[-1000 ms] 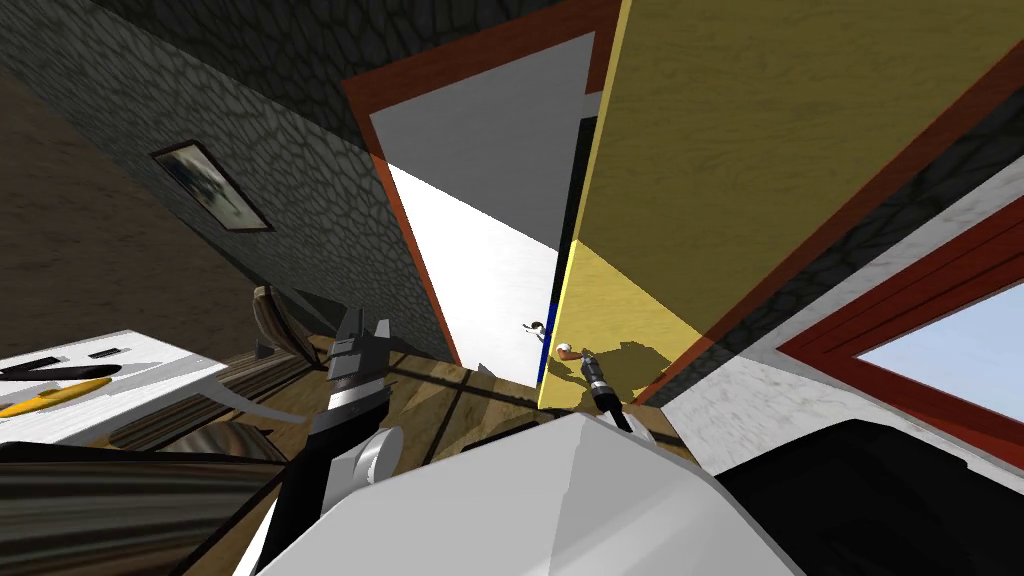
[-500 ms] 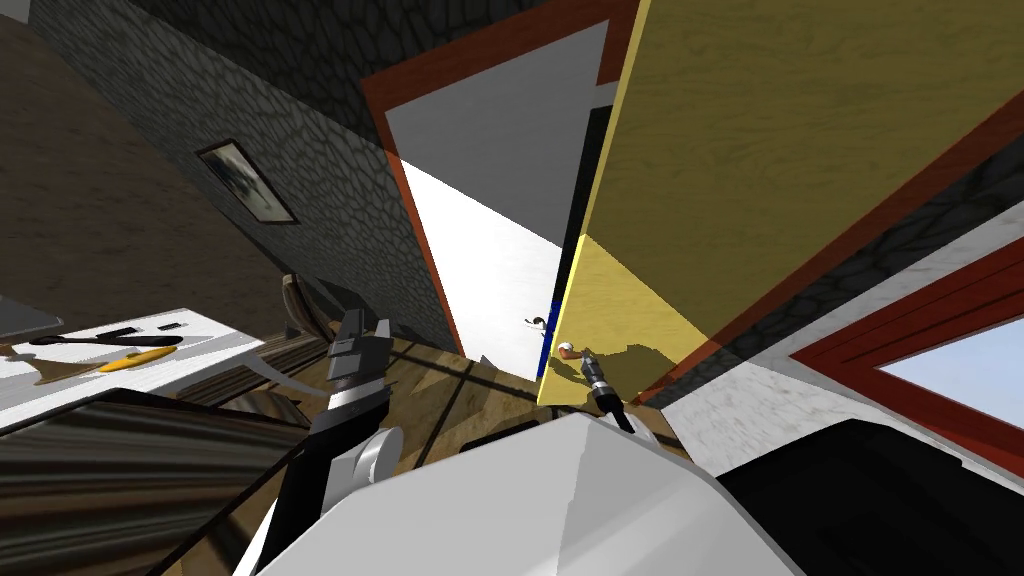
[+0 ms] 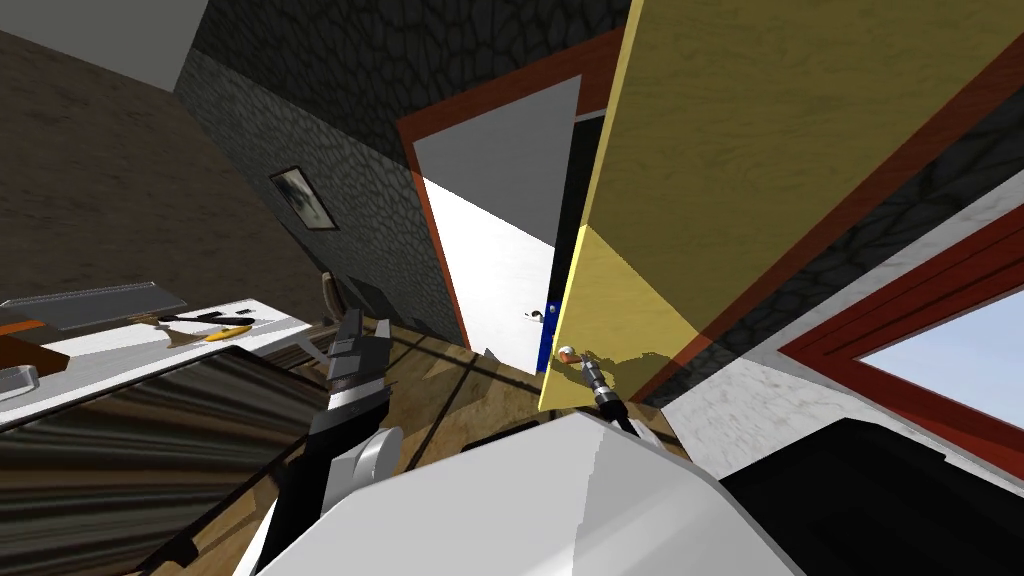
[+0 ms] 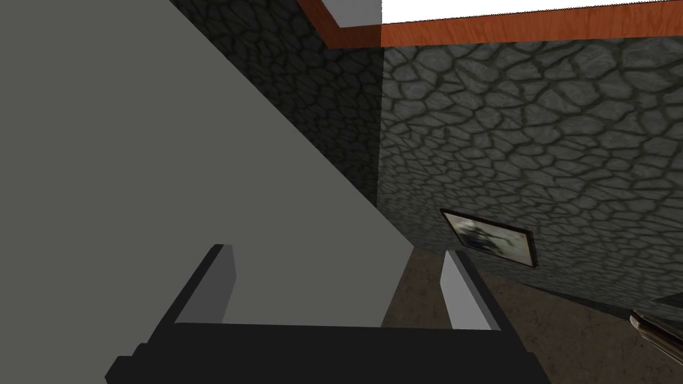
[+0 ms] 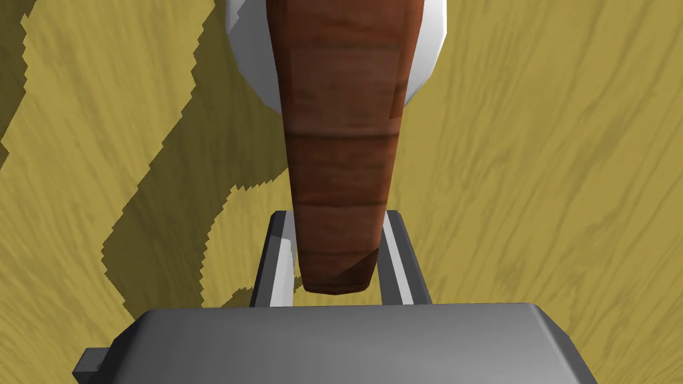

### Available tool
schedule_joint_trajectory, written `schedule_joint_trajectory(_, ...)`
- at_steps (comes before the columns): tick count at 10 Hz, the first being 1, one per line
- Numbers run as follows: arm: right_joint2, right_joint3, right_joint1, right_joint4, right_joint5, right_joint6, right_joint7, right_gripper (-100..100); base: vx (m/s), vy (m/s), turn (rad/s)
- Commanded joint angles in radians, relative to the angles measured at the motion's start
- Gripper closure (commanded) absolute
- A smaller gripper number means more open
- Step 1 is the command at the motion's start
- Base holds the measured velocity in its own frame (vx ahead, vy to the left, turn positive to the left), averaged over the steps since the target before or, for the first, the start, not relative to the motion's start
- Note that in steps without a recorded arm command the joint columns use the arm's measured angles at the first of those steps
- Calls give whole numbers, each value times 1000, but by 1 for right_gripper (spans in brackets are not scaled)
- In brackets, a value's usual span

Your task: Pull the door open

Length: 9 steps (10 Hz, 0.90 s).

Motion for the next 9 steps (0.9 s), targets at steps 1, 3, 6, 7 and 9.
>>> schedule_joint_trajectory(1,2,26,5,2,18,-28,-21,100,-218,-29,115)
schedule_joint_trajectory(3,-13,15,30,0,19,-43,-30,100,-123,-33,78)
schedule_joint_trajectory(6,-23,23,55,4,33,-85,-49,100,-159,-46,107)
schedule_joint_trajectory(7,-25,26,62,5,37,-97,-54,100,-136,-34,92)
schedule_joint_trajectory(9,-35,34,89,10,53,-142,-75,100,-156,-42,144)
